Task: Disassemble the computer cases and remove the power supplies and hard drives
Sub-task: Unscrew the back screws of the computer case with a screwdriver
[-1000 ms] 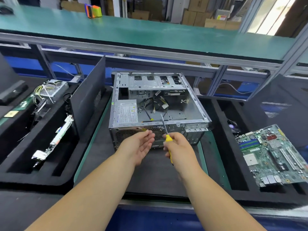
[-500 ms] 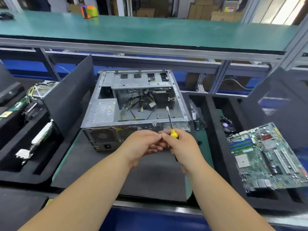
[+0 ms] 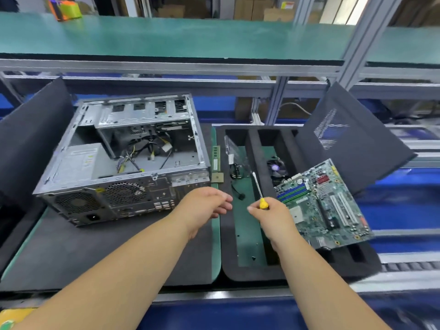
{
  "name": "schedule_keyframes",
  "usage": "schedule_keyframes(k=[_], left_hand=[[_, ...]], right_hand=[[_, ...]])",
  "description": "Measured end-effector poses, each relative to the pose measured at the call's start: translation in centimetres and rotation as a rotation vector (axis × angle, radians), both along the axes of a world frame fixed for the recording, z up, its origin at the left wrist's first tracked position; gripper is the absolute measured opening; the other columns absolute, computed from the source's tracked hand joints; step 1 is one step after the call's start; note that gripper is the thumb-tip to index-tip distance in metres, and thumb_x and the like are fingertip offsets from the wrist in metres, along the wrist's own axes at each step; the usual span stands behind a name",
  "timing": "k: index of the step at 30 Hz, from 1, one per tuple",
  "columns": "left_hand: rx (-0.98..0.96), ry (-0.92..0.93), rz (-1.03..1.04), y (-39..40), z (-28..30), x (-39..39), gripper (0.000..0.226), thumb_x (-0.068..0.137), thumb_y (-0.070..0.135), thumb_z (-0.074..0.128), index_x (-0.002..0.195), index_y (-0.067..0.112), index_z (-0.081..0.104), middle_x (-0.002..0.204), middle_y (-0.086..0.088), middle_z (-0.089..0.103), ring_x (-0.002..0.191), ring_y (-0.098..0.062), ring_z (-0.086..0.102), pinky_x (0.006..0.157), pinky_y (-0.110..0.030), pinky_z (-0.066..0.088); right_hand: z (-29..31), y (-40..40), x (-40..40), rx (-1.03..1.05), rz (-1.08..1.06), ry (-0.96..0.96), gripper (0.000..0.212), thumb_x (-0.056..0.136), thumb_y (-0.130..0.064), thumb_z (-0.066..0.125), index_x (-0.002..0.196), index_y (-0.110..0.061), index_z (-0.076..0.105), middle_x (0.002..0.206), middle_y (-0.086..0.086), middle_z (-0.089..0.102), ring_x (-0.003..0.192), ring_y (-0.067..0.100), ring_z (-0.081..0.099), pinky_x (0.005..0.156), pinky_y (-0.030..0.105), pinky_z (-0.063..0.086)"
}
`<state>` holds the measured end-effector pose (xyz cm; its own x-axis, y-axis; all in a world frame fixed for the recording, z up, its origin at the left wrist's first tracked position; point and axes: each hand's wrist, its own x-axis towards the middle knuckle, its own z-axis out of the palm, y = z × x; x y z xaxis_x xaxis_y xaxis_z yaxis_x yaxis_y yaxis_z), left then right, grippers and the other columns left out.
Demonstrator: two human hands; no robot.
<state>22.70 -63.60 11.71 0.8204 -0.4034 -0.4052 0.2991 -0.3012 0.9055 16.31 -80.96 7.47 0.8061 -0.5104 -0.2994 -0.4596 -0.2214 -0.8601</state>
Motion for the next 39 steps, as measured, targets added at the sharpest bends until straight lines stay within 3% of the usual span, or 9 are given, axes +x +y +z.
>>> schedule_keyframes(k=[7,13,21,24,26,29,33,35,39], left_hand=[[0.053,-0.270,-0.027,0.4,0.7,-0.3,0.023,0.096,0.011,0.056,0.088,0.025,0.073,0.084,0.008,0.075,0.079,-0.007,0.069,0.073,-0.017,0.052],[0.043,-0.428,-0.011,4.3,2.2,0.0,0.023,0.095,0.008,0.058,0.090,0.025,0.073,0.084,0.005,0.075,0.076,-0.004,0.067,0.076,-0.016,0.051],[0.044,-0.534,0.014,10.0,2.8,2.8,0.026,0.094,0.011,0.058,0.089,0.033,0.072,0.085,0.012,0.074,0.079,-0.008,0.066,0.074,-0.019,0.052],[0.049,-0.629,0.058,12.7,2.9,4.5,0.026,0.093,0.014,0.060,0.087,0.037,0.071,0.082,0.018,0.070,0.075,-0.001,0.062,0.067,-0.009,0.046],[0.147,-0.794,0.074,14.6,3.1,6.0,0.019,0.091,0.019,0.063,0.088,0.037,0.068,0.083,0.019,0.066,0.080,0.001,0.058,0.073,-0.010,0.045],[0.440,-1.026,-0.046,17.0,3.3,8.9,0.020,0.091,0.034,0.062,0.110,0.029,0.063,0.102,0.011,0.060,0.102,-0.013,0.055,0.091,-0.032,0.047],[0.726,-0.861,-0.398,18.2,3.0,11.7,0.056,0.092,0.059,0.050,0.138,0.027,0.048,0.132,0.001,0.057,0.117,-0.022,0.055,0.095,-0.036,0.045],[0.826,-0.840,-0.548,18.1,2.4,12.1,0.057,0.093,0.066,0.040,0.139,0.032,0.045,0.136,0.001,0.057,0.120,-0.023,0.056,0.090,-0.035,0.044],[0.863,-0.847,-0.562,18.2,2.0,12.2,0.056,0.095,0.070,0.026,0.137,0.038,0.044,0.136,-0.001,0.058,0.120,-0.026,0.056,0.087,-0.039,0.047]], right_hand=[[0.2,-0.3,0.1,0.062,0.022,-0.046,0.009,0.089,-0.033,0.064,0.083,-0.026,0.064,0.071,0.000,0.060,0.059,0.016,0.048,0.058,0.032,0.041],[2.2,3.4,0.9,0.068,0.129,-0.040,0.017,0.087,-0.028,0.064,0.085,-0.012,0.057,0.060,-0.002,0.056,0.047,0.011,0.046,0.051,0.026,0.034],[3.2,10.3,1.2,0.113,0.174,-0.032,0.008,0.087,-0.018,0.060,0.082,-0.016,0.055,0.052,-0.005,0.054,0.042,0.007,0.046,0.045,0.021,0.032],[3.2,12.8,1.0,0.101,0.172,-0.022,0.007,0.088,-0.018,0.060,0.082,-0.017,0.055,0.052,-0.004,0.055,0.045,0.007,0.050,0.045,0.019,0.033],[3.0,14.5,0.8,0.084,0.166,-0.011,0.007,0.088,-0.019,0.060,0.082,-0.017,0.056,0.054,-0.004,0.056,0.047,0.007,0.052,0.045,0.019,0.034],[2.6,17.2,0.6,0.082,0.158,-0.004,0.006,0.090,-0.019,0.062,0.085,-0.016,0.059,0.066,-0.001,0.059,0.049,0.009,0.057,0.053,0.023,0.044],[2.2,19.9,1.0,0.069,0.154,0.013,0.009,0.094,-0.019,0.061,0.087,-0.014,0.060,0.073,0.001,0.064,0.047,0.011,0.055,0.055,0.024,0.048],[1.9,20.7,1.2,0.063,0.142,0.032,0.011,0.096,-0.021,0.060,0.086,-0.017,0.060,0.073,0.000,0.066,0.045,0.012,0.054,0.056,0.024,0.045],[1.1,21.8,1.5,0.093,0.112,0.093,0.009,0.097,-0.025,0.059,0.093,-0.018,0.062,0.073,-0.001,0.068,0.044,0.012,0.054,0.061,0.028,0.047]])
